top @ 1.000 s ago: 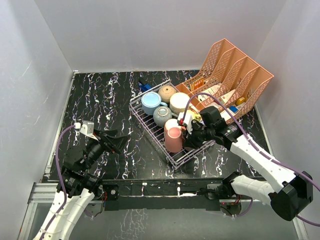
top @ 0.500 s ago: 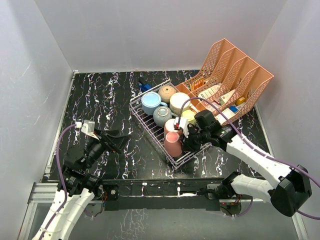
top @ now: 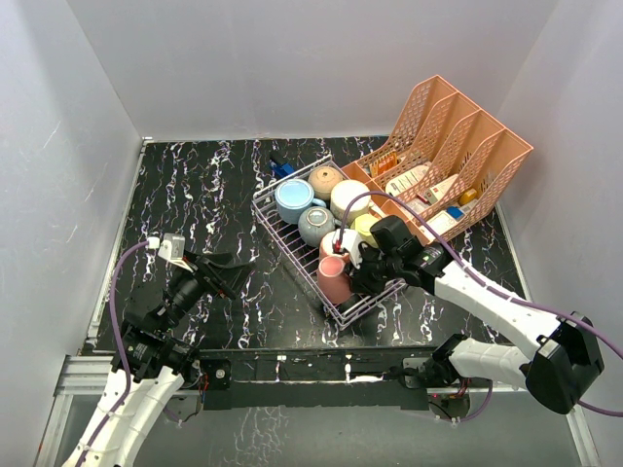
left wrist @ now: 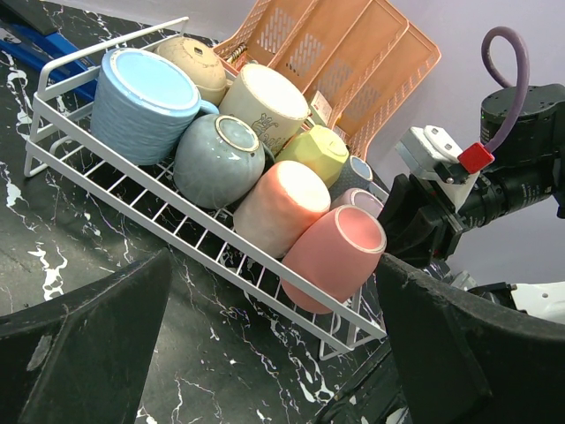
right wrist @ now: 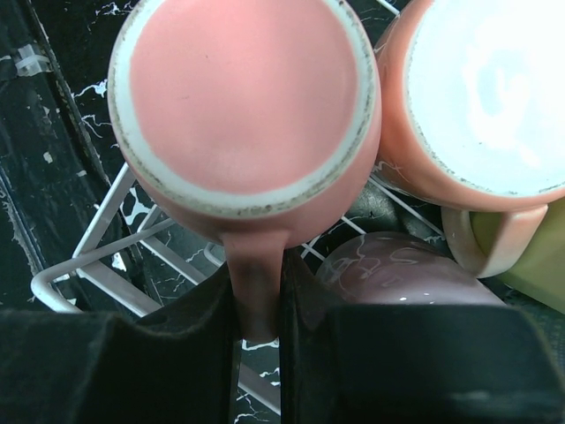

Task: Load the cups into the dish rack
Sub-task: Turn the cup upside down in the dish rack.

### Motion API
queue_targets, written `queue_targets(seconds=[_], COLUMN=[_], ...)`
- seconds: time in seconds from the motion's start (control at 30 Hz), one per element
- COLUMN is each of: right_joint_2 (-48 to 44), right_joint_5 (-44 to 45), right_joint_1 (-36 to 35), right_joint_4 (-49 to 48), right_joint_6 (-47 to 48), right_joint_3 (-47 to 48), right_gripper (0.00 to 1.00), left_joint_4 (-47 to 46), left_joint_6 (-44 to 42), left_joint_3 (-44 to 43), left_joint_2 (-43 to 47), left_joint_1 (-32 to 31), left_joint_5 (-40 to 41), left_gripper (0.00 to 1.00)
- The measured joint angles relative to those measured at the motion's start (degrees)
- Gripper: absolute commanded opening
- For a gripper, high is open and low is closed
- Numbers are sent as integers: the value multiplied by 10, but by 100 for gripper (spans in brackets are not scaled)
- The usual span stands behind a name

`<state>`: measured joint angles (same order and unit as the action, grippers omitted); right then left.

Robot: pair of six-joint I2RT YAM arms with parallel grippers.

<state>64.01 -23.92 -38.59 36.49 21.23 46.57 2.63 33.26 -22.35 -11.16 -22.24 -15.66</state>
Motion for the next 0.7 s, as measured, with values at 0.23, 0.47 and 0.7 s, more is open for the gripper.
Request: queue_targets(seconds=[0.23, 0.47, 0.7], right_joint_2=[1, 1, 1], right_joint_5=[12, 12, 4], right_joint_1=[-7, -10, -11], right_joint_4=[-8, -9, -13], right_joint_6=[3, 27, 45], right_joint_3=[-3, -3, -3], right_gripper=[17, 25, 29], left_joint_4=[0, 0, 0], left_joint_6=[0, 0, 0], left_joint_3=[0, 0, 0], left_joint_2=[0, 0, 0], left_joint_1=[0, 0, 0], left_joint_5=[0, 0, 0], left_gripper=[96, 96, 96])
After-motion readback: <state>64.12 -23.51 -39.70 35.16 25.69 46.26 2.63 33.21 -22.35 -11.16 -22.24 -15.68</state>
